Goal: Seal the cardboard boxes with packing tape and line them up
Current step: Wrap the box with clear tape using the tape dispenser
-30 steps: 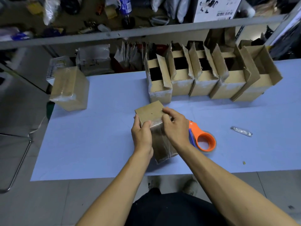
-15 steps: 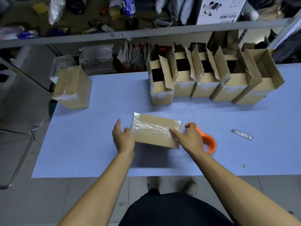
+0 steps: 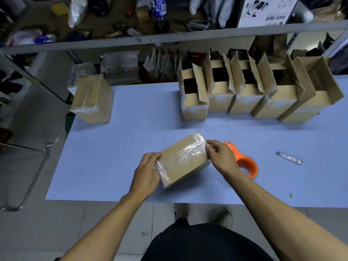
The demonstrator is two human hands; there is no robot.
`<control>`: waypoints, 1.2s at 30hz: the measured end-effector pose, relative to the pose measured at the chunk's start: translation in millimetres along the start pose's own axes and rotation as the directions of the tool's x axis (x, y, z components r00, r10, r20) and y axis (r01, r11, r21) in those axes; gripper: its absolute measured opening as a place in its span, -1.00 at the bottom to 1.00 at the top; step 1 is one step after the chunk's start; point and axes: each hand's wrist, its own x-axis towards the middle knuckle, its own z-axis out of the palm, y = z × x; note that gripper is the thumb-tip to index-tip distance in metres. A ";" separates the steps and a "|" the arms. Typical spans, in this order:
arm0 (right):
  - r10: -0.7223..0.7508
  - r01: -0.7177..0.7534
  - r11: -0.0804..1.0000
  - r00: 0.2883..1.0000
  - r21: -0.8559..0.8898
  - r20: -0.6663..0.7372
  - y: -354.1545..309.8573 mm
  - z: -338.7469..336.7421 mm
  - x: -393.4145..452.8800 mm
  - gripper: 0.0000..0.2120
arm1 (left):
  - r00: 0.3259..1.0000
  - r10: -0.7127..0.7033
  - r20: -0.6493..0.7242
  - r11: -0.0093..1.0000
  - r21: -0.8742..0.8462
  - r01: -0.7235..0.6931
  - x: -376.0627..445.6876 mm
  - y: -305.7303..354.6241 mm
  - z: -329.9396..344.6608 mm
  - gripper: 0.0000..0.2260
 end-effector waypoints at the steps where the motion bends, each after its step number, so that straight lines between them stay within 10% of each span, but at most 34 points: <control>1: 0.018 -0.018 0.999 1.000 -0.047 0.010 1.5 -1.1 0.2 -0.69 | 1.000 -0.017 -0.005 0.999 -0.033 0.017 -1.2 2.2 -0.9 -0.56; 5: 0.183 -0.186 0.981 0.981 -0.044 -0.064 3.8 0.0 -3.2 -0.47 | 0.983 -0.182 0.000 0.974 -0.139 0.180 1.9 13.1 -0.5 -0.85; 13: 0.110 -0.115 0.963 0.993 0.245 0.032 -6.2 20.9 -14.8 -0.27 | 0.985 -0.083 0.149 0.995 -0.050 0.091 3.3 36.2 27.9 -0.34; 18: -0.028 0.016 0.998 0.973 0.055 0.228 7.0 24.3 -19.4 -0.37 | 0.948 0.168 0.269 0.895 0.361 -0.261 14.5 48.9 53.4 -0.35; 22: -0.038 0.002 0.953 0.993 -0.302 -0.114 39.9 -1.0 -4.4 -0.64 | 0.941 0.161 0.297 0.888 0.374 -0.269 15.1 39.9 60.4 -0.36; 26: 0.146 -0.200 0.811 0.979 -0.550 -0.141 64.9 -24.9 -2.0 -0.62 | 0.944 0.153 0.292 0.883 0.389 -0.263 16.3 41.2 61.1 -0.36; 36: 0.012 -0.033 0.990 0.987 -0.134 -0.159 40.7 -32.2 -3.9 -0.54 | 0.954 0.263 0.146 0.906 0.304 -0.296 33.1 50.7 50.8 -0.50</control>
